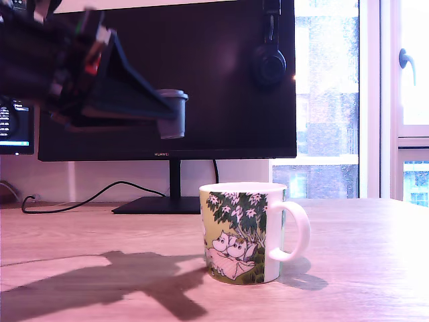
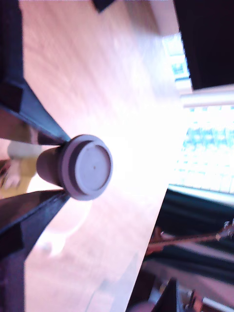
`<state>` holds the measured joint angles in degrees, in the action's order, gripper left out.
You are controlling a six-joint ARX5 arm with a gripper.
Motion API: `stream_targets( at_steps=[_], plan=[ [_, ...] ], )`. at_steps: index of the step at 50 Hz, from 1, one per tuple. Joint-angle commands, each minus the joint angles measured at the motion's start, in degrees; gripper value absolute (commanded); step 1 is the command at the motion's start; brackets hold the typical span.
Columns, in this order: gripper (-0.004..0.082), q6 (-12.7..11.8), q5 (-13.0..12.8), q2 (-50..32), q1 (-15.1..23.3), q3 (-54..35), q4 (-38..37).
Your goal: Pick up the coffee capsules from the table one by one and drop them inside the nearest coffee cup
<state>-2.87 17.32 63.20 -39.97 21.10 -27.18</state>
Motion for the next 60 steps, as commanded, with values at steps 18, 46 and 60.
stream_targets(
  at_steps=[18,46,60],
  plan=[
    [0.018,-0.13,-1.97,-5.22,-4.22,-0.98,8.13],
    [0.018,-0.15,-2.19,-6.64,-5.97,0.26,9.73],
    [0.018,-0.2,-2.21,-6.51,-5.97,4.07,14.82]
  ],
)
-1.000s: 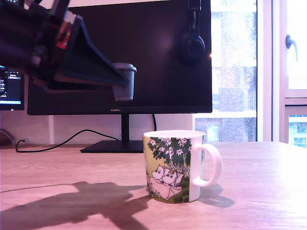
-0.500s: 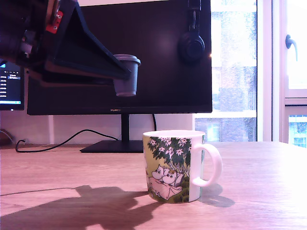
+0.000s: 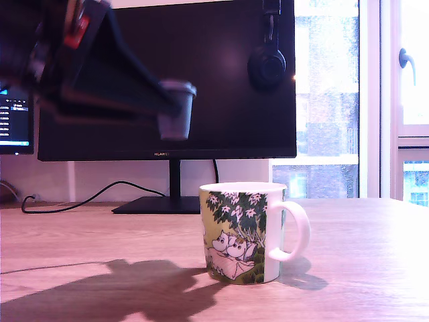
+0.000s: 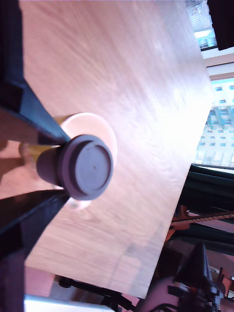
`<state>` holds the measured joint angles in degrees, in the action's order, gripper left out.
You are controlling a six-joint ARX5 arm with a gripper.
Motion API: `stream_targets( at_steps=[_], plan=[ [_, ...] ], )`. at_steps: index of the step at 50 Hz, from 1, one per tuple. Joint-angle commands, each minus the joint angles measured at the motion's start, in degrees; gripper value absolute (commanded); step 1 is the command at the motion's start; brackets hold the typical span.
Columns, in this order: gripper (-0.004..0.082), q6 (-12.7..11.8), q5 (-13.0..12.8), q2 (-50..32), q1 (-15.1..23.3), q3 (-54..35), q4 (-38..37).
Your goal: Pick up the coffee capsules from the table one by one and drop them inside the nearest coffee cup
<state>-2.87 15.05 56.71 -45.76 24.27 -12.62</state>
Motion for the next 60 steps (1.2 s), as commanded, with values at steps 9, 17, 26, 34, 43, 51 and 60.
stream_targets(
  at_steps=[9,17,26,34,43,51,60],
  plan=[
    [0.018,-0.13,-0.04,2.36,-0.17,3.98,3.41],
    [0.018,0.28,0.02,6.93,-0.17,8.0,6.43],
    [0.018,0.79,0.11,11.78,-0.17,14.14,12.09],
    [0.018,1.42,-0.04,16.59,-0.17,20.55,18.64],
    [0.018,2.05,-0.04,21.38,-0.28,25.68,23.85],
    [0.018,2.86,-0.13,24.81,-1.18,28.37,27.54],
    [0.018,2.97,-0.17,28.13,-2.38,30.77,29.55]
  ],
)
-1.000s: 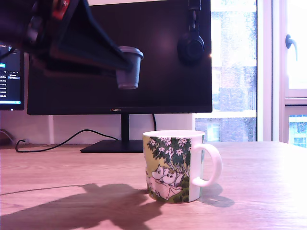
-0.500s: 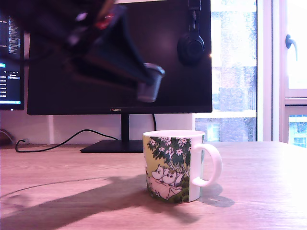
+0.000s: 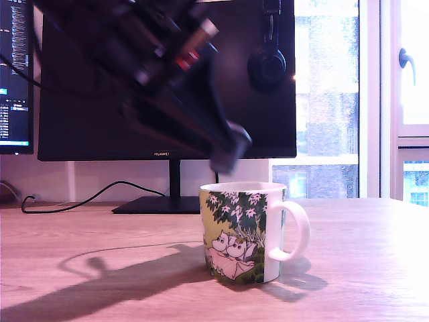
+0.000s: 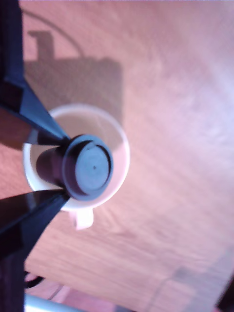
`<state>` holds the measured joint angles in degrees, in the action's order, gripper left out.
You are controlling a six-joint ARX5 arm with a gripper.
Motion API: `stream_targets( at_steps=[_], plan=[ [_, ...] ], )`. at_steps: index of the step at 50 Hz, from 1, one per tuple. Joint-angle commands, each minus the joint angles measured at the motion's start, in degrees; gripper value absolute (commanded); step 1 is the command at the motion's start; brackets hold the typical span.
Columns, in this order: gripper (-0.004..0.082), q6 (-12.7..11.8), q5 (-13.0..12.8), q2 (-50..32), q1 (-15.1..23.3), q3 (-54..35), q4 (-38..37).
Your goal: Pick up the coffee capsules from the table one by one and drop them inside the nearest coffee cup
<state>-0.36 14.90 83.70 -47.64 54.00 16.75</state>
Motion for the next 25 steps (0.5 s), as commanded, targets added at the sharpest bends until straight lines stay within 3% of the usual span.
stream_targets(
  at_steps=[1,8,25],
  plan=[
    [0.018,0.44,-0.04,1.44,-0.66,1.29,0.5],
    [0.018,0.83,-1.97,2.99,-1.31,2.56,1.81],
    [0.018,0.7,-1.88,2.97,-1.49,2.71,2.93]
  ],
)
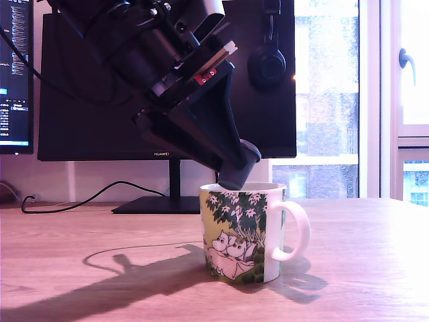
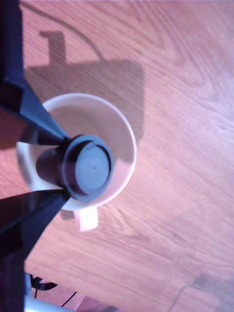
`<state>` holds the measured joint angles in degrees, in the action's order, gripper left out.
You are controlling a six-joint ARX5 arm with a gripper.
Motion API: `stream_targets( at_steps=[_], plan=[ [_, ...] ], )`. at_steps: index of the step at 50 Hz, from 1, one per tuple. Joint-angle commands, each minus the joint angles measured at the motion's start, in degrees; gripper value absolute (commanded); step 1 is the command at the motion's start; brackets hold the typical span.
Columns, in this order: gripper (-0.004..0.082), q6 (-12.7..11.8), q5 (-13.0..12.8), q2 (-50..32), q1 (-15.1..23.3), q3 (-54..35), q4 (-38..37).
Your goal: Pick up the coffee capsules from the table one by one and drop them inside the nearest coffee cup
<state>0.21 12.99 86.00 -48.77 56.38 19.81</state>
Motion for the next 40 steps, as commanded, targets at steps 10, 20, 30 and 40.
stream_targets(
  at_steps=[10,20,30,40],
  plan=[
    [0.0181,0.13,0.02,0.68,-0.35,0.33,-0.2],
    [0.0307,0.17,0.02,0.68,-0.35,0.33,-0.48],
    [0.0728,-0.68,0.48,0.68,-0.31,0.35,-0.57],
    [0.0672,-1.29,0.48,0.61,-0.31,0.35,-0.98]
  ],
)
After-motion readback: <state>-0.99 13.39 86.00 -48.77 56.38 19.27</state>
